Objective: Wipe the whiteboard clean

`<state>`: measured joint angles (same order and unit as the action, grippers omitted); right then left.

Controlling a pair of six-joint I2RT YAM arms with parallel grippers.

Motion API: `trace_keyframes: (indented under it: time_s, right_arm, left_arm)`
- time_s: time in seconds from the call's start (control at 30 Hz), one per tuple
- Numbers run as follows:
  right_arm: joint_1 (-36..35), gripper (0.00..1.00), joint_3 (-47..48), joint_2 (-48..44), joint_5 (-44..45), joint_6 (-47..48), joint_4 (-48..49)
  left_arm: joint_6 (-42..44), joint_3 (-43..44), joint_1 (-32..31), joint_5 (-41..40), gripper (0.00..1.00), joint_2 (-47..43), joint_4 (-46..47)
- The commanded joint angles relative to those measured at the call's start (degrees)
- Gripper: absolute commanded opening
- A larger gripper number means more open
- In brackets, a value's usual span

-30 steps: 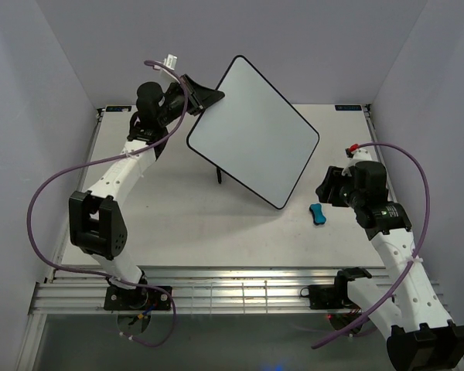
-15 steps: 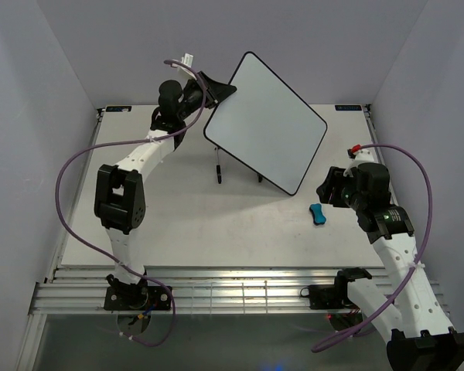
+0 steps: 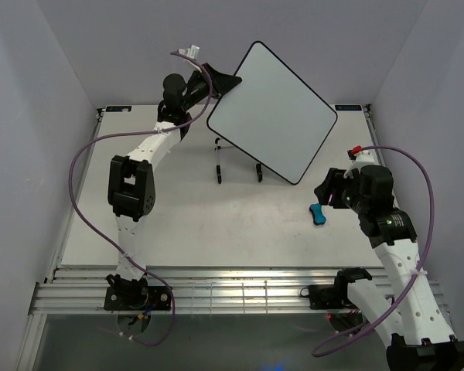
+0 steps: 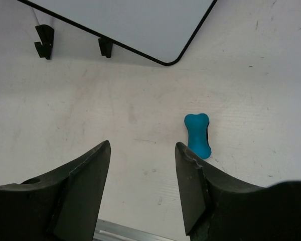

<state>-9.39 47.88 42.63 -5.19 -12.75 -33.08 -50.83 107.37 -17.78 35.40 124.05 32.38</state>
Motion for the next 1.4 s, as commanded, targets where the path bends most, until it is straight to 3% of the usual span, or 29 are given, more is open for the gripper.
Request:
trace_keyframes:
  time_s: [0.0,0.33,0.77,1.0,1.37]
  right_arm:
    - [0.07,0.61,-0.50,-0.71,-2.01,1.50,1.62]
    - [0.16,0.63,-1.21,-2.03,-5.44,2.29,2.49]
    - [0.16,0.63,-1.47,-3.26,-6.94,2.56,3.02]
    - [0.07,0.63,-1.29,-3.61,-8.34,2.56,3.20]
    - [0.07,0.62,-0.86,-4.31,-9.66,2.56,3.55]
  left_arm:
    - [0.82,4.16,1.78,2.73,0.00,-2.67,10.06]
    - [1.34,5.39,6.97,10.56,0.00,0.23,16.66]
    - [4.07,4.62,6.70,10.74,0.00,3.92,22.53]
    - [-4.79,2.32,10.74,14.43,0.00,6.11,35.55]
    - [-0.41,-0.76,11.72,18.30,0.00,8.13,36.78]
